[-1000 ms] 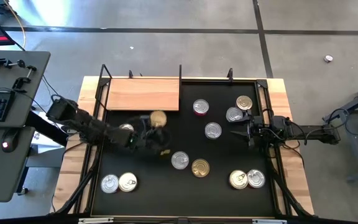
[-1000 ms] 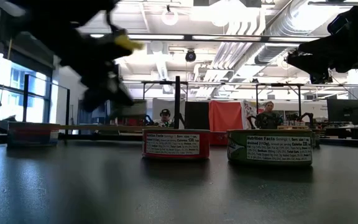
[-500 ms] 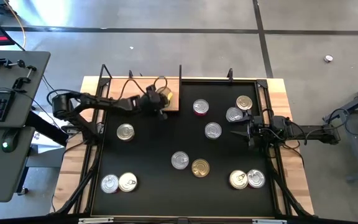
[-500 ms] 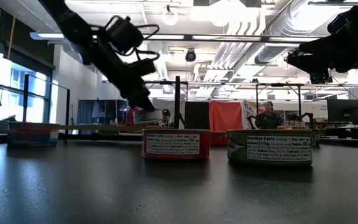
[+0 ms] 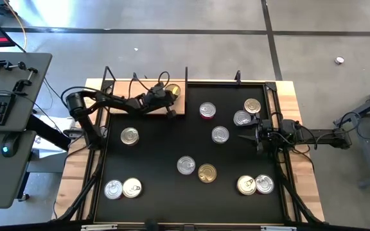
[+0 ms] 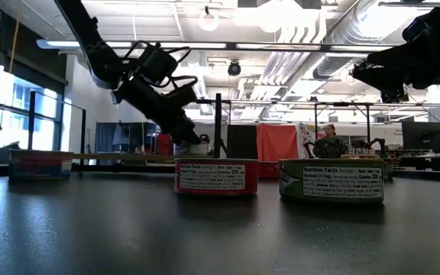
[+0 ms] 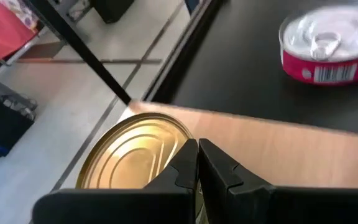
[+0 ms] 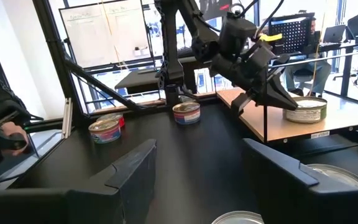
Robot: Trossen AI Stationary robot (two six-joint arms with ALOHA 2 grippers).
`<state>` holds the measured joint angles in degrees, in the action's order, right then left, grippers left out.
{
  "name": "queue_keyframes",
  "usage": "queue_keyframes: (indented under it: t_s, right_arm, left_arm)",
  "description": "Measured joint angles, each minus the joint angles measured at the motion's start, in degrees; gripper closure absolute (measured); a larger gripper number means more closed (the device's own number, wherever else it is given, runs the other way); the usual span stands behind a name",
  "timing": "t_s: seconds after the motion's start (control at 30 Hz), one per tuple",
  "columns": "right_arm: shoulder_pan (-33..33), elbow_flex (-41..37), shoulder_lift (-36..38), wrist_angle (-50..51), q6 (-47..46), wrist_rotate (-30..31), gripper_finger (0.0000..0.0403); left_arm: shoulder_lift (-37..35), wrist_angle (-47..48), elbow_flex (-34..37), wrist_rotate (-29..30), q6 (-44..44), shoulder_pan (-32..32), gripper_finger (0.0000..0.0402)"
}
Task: Stack canned seafood by type on shelf
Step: Put the green tuna can on the shelf, then put the pink blue tuna can on the shelf
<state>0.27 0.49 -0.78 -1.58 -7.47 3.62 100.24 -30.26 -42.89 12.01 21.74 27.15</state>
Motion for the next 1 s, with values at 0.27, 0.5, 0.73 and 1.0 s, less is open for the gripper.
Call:
queue_keyframes:
  t_s: [0.27, 0.5, 0.73, 1.0]
  right_arm:
    - [-0.01, -0.01, 0.0, 0.02, -0.01, 0.02, 0.0179]
    - [-0.01, -0.02, 0.0, 0.02, -0.01, 0.0, 0.0179]
    - [0.0, -0.02, 0.0, 0.01, -0.01, 0.02, 0.0179]
    - [0.0, -0.02, 0.0, 0.01, -0.01, 0.02, 0.0179]
  left_arm:
    - [3.11, -0.56, -2.93, -1.31, 0.43, 1.11, 0.0401]
    - [4.15, 0.21, -4.2, 0.91, 0.43, 0.9, 0.0385]
    - [0.06, 5.33, -4.11, 1.67, -0.49, 0.73, 0.0327]
    - [-11.62, 18.16, -4.13, 2.2, 0.88, -3.19, 0.0295]
